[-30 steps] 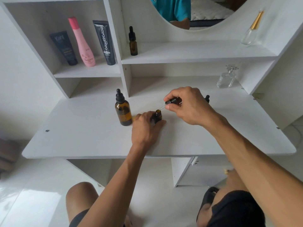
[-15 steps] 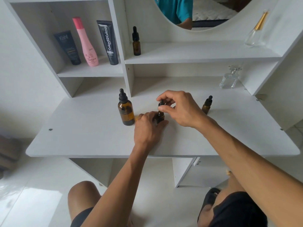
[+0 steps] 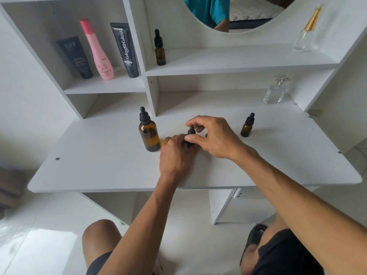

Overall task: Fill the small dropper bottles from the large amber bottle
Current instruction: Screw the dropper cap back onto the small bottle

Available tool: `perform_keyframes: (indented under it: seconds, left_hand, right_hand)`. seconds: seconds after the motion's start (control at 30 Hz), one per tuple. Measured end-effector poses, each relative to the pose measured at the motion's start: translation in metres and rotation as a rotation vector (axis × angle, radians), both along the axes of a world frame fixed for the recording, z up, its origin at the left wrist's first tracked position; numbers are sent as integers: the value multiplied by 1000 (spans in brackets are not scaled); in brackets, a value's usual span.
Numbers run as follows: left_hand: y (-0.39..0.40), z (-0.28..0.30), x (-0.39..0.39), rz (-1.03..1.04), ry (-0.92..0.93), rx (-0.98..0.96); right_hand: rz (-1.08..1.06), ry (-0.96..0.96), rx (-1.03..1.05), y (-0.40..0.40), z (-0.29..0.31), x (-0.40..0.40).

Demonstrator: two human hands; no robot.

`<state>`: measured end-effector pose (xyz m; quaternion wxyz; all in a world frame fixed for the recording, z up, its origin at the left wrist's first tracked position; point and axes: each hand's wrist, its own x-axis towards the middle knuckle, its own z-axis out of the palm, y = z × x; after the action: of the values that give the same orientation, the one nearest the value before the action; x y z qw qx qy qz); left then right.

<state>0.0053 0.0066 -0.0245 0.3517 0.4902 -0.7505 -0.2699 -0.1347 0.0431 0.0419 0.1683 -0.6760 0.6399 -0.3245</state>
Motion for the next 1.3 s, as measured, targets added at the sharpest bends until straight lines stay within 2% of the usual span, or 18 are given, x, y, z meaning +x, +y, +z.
perform_keyframes:
  seconds: [0.2, 1.3]
  left_hand:
    - [-2, -2, 0, 9, 6, 12]
    - [5, 4, 0, -1, 19, -4]
  right_hand:
    - [-17, -53, 5, -2, 1, 0]
    - [-57, -34, 35, -3, -2, 4]
